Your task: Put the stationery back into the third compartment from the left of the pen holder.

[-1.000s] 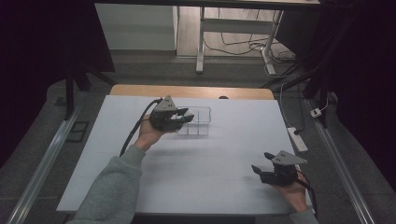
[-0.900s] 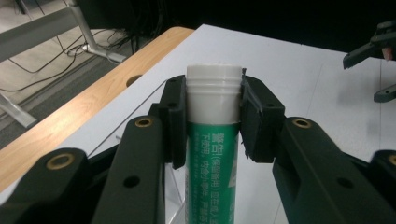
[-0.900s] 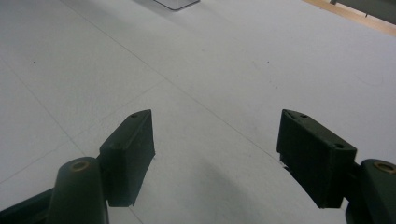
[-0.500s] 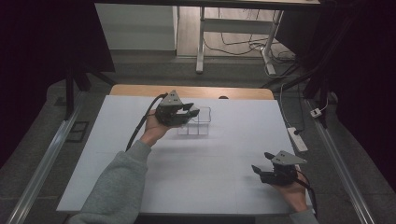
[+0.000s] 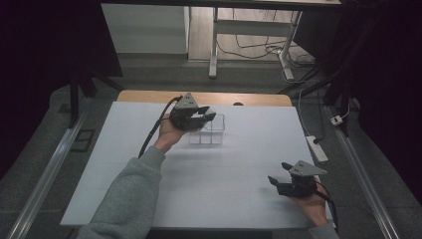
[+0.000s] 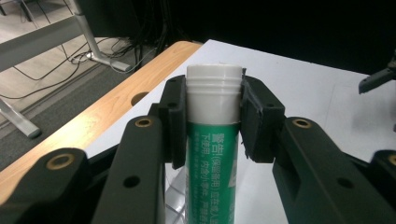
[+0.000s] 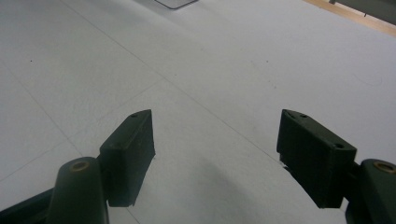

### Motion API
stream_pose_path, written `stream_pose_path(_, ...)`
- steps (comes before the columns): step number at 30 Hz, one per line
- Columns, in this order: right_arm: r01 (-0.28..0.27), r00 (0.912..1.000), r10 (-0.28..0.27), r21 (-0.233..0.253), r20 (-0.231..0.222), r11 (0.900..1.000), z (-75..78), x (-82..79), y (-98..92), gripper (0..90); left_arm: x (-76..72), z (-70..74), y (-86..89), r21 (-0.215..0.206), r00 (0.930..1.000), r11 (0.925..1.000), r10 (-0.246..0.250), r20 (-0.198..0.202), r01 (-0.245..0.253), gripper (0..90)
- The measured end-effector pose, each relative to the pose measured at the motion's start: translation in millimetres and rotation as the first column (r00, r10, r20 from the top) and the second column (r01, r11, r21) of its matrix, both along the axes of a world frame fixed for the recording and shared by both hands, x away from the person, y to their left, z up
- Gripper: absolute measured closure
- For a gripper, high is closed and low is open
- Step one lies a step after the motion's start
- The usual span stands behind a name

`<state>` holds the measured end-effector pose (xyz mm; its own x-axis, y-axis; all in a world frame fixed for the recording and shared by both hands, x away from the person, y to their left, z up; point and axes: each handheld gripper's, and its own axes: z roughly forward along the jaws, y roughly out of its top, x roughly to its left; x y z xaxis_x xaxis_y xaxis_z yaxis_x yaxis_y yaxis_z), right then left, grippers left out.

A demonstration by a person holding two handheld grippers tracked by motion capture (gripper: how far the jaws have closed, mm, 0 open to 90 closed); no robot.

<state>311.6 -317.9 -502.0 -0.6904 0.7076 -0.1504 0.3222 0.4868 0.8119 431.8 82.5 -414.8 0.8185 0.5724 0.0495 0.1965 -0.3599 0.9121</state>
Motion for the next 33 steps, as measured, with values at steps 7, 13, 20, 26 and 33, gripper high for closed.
stream_pose_path(7, 0.005, 1.0, -0.005, -0.001, 0.001, 1.0, 0.2, 0.4, -0.6, 27.7, 8.7, -0.2, -9.9, -0.002, 1.0, 1.0, -0.001, -0.003, 0.001, 64.3)
stream_pose_path(13, 0.001, 1.0, -0.001, 0.012, 0.002, 1.0, 0.5, 0.5, -0.9, 27.8, 16.0, -0.1, -16.8, -0.011, 1.0, 0.9999, 0.002, -0.006, -0.003, 64.3)
stream_pose_path(20, 0.003, 1.0, -0.003, 0.021, -0.006, 1.0, 0.8, 0.2, -0.8, 27.9, 24.9, 0.4, -23.6, -0.018, 0.9999, 0.9998, 0.01, -0.011, -0.01, 64.3)
stream_pose_path(26, 0.002, 1.0, -0.001, 0.018, -0.002, 1.0, 1.0, 0.1, -1.3, 27.8, 35.9, -3.9, -32.0, -0.011, 0.9995, 0.9998, 0.016, -0.029, -0.017, 64.3)
stream_pose_path(33, 0.002, 1.0, -0.002, 0.008, -0.001, 1.0, 0.2, 0.0, -0.8, 27.9, 47.5, -10.4, -44.1, -0.023, 0.9988, 0.9995, 0.021, -0.045, -0.022, 64.3)
